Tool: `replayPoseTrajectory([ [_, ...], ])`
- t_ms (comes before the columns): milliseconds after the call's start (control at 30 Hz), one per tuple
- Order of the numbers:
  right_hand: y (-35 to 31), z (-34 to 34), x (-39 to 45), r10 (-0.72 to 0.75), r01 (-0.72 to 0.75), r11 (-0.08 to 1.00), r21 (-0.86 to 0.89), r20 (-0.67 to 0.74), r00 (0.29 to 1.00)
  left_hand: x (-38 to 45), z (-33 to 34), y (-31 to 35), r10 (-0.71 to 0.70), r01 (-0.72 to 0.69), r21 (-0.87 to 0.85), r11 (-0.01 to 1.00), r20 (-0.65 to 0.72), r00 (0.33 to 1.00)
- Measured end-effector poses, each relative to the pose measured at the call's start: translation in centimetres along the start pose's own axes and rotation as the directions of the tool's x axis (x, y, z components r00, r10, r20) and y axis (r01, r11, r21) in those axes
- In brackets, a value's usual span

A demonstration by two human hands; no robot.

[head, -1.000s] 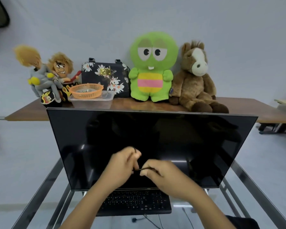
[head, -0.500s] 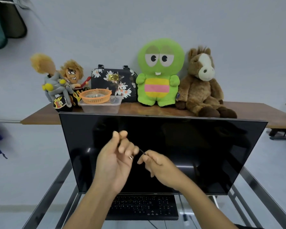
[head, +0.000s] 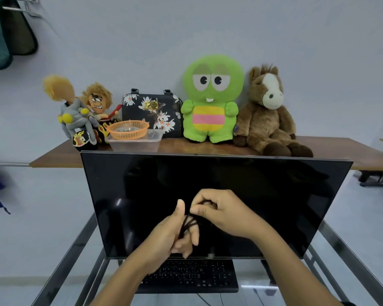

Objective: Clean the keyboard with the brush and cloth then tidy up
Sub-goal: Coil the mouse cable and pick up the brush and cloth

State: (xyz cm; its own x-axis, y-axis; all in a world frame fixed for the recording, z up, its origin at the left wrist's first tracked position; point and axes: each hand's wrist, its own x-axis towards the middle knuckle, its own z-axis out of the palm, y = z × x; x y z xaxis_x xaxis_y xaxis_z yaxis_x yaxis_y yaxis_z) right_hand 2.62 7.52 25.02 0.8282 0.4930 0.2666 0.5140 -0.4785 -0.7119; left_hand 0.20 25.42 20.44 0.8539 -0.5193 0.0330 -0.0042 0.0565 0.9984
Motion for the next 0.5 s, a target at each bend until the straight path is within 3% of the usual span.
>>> replayPoseTrajectory([
  [100, 0.2, 0.2, 0.0, 0.01, -0.006, 0.991, 0.133, -0.029, 1.0, -0.7, 1.3, 1.6, 0.095, -0.074, -0.41, 0.909, 0.03, 0.995],
  [167, 0.5, 1.2, -0.1, 0.05, -0.036, 0.984, 0.174, -0.076, 0.996, -0.7, 1.8, 2.9, 0.152, -0.187, -0.551, 0.813, -0.109, 0.982],
  [233, 0.6, 2.3, -0.3, 0.097, -0.086, 0.987, 0.136, -0.076, 0.992, -0.1, 1.8, 3.9, 0.159, -0.346, -0.551, 0.76, -0.357, 0.92],
  [300, 0.1, 3.3, -0.7, 0.125, -0.124, 0.992, 0.029, -0.021, 0.992, 0.8, 1.3, 4.4, 0.155, -0.435, -0.391, 0.811, -0.573, 0.805],
  [367, -0.6, 3.9, -1.0, 0.073, -0.069, 0.988, -0.136, 0.026, 0.997, 1.6, 0.8, 4.4, 0.209, -0.368, -0.103, 0.924, -0.67, 0.712],
  [433, -1.5, 3.9, -1.4, 0.008, 0.001, 0.968, -0.251, 0.036, 0.999, 2.0, 0.6, 3.8, 0.301, -0.218, 0.208, 0.954, -0.629, 0.717],
  [500, -2.6, 2.8, -1.7, -0.026, 0.025, 0.959, -0.282, -0.001, 1.0, 2.0, 0.7, 3.1, 0.32, -0.119, 0.378, 0.918, -0.531, 0.784],
])
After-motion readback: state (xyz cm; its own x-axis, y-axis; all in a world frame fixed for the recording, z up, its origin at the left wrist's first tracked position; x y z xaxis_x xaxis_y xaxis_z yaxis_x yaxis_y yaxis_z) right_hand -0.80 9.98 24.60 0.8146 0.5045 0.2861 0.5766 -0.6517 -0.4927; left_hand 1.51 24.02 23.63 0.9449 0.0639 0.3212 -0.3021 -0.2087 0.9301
